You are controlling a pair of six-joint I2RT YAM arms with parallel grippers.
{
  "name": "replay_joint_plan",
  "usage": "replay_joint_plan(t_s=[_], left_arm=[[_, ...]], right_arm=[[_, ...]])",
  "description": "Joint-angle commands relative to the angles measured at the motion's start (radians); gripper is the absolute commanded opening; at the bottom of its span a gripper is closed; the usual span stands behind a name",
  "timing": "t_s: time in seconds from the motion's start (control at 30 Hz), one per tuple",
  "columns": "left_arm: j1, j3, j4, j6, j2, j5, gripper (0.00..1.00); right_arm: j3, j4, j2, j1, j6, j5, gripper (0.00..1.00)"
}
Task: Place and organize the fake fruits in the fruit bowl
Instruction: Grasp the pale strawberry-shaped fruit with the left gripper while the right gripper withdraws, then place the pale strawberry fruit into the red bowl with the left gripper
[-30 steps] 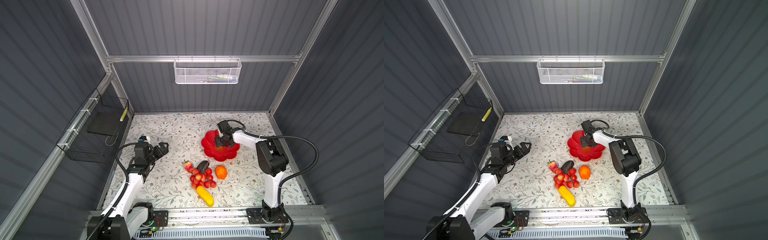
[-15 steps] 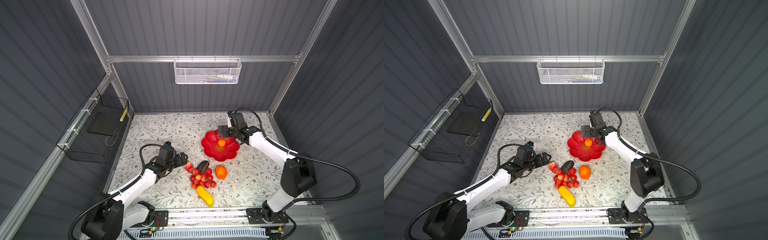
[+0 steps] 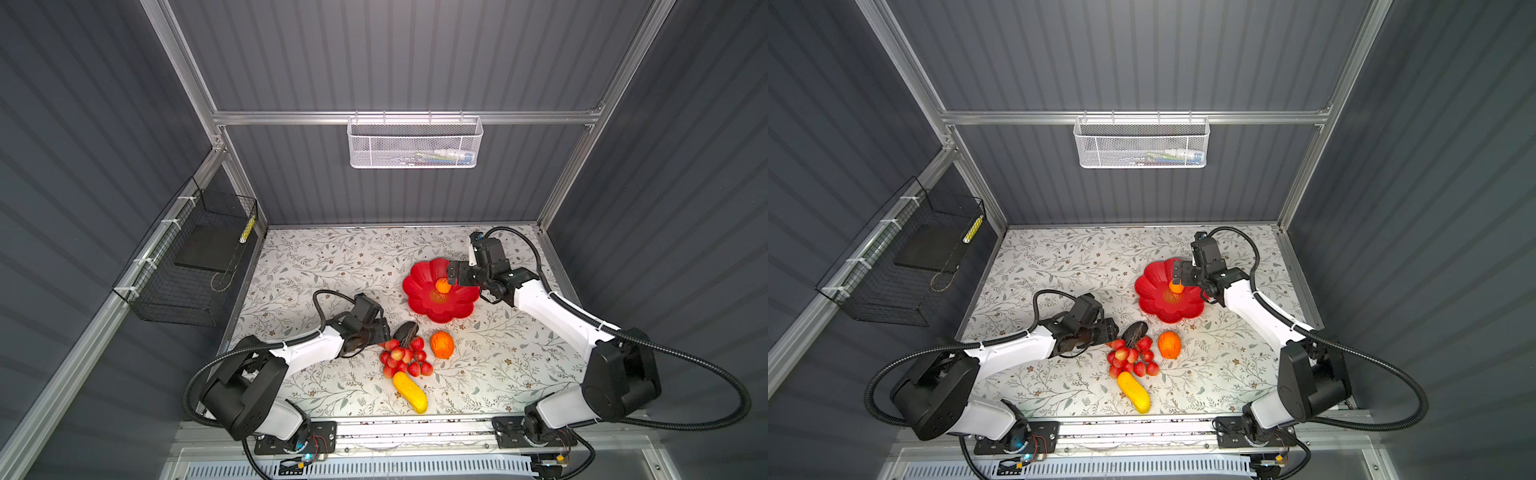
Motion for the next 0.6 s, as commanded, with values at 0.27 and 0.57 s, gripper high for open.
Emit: replay_joint_plan(t_s=[0.27,0.57], left_arm=[[-0.008,0.079,-0.136,0.035,-0.099,-0.180,0.46],[-0.008,0.408,-0.170,0.291,-0.003,-0.154,0.46]], right_arm=[[-0.027,0.034,-0.010,-0.011,0.012,-0.006,0.99],[-0.082,0.089,-0.075,-0.022,0.043,0.013,0.99]])
